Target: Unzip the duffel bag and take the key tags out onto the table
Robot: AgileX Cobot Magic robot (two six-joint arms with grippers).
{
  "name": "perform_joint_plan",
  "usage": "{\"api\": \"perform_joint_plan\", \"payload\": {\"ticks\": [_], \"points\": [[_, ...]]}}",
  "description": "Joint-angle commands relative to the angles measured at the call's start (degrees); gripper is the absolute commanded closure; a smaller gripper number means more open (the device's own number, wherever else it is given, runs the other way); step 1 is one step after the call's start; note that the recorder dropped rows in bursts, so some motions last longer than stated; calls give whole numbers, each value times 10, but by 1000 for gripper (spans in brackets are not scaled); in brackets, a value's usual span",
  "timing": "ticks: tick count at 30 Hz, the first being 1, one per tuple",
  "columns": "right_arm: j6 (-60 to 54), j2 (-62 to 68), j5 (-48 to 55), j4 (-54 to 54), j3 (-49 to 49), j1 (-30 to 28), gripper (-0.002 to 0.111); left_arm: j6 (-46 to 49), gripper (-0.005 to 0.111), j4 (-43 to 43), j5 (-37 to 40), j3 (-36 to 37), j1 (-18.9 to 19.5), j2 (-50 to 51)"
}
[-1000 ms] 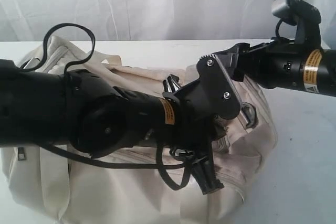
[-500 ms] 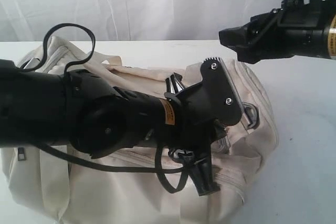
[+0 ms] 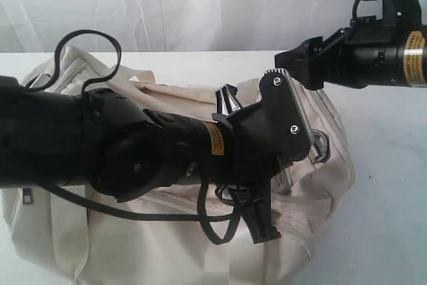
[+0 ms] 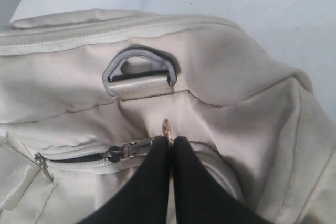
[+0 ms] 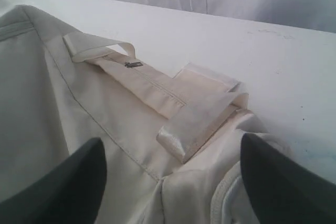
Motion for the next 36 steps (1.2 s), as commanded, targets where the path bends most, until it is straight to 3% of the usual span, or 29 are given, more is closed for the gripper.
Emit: {"api": "perform_joint_plan", "payload": {"ticks": [1,13,18,21,32,36], "points": [[19,15,3,-5,-2,-5,41,5,107,-2,-17,-1,-6,-14],[18,54,7,-5,-2,-5,41,32,107,-2,-20,-1,-6,-17],[18,74,6,-5,-2,-5,47,33,107,-2,-21,-1,-6,-17],[18,82,6,-5,-2,-5,55,33,107,-2,-24,-1,-6,-17],[18,83,54,46,-5,-5,108,33,107,-15,-32,-1,-6,-17],[18,82,51,75,-22,-5,108,33,107,-22,-19,-1,-6,-17]]}}
